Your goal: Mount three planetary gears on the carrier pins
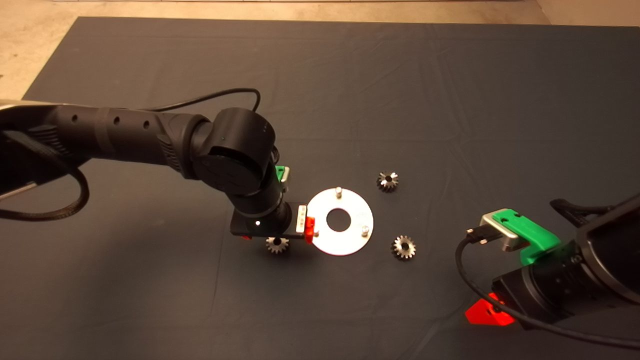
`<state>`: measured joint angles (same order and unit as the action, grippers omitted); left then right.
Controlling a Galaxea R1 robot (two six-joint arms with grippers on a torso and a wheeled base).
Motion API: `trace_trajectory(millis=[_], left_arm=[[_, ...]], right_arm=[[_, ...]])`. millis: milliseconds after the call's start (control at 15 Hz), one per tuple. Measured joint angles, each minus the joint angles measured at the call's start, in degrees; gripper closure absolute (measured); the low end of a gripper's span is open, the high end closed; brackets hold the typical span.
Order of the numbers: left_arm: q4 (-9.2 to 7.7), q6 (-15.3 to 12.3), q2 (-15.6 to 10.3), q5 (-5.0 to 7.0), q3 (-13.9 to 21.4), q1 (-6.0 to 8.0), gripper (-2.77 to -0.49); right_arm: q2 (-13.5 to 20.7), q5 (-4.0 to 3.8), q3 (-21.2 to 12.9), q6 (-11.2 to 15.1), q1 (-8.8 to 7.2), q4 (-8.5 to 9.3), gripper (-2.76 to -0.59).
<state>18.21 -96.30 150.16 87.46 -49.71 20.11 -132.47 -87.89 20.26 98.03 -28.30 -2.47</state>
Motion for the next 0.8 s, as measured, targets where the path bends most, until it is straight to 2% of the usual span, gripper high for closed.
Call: trace_trajectory(millis=[267,667,800], left_arm=[[0.06,0.69,0.00,0.00,-0.08,0.00,-2.77],[0.09,1.51,0.03,-0.02,-1.24,-0.63,-2.77],[0.13,2.42,0.04,-0.02,-2.42,-1.32,-2.77]], right_arm=[[0.93,0.05,1.57,-3.13,0.01,0.00,-2.76],[1.52,0.05,7.90,-9.14,0.03,-0.02,-2.76],[1.54,0.02,8.75,-9.84,0.03,-0.02,-2.76]])
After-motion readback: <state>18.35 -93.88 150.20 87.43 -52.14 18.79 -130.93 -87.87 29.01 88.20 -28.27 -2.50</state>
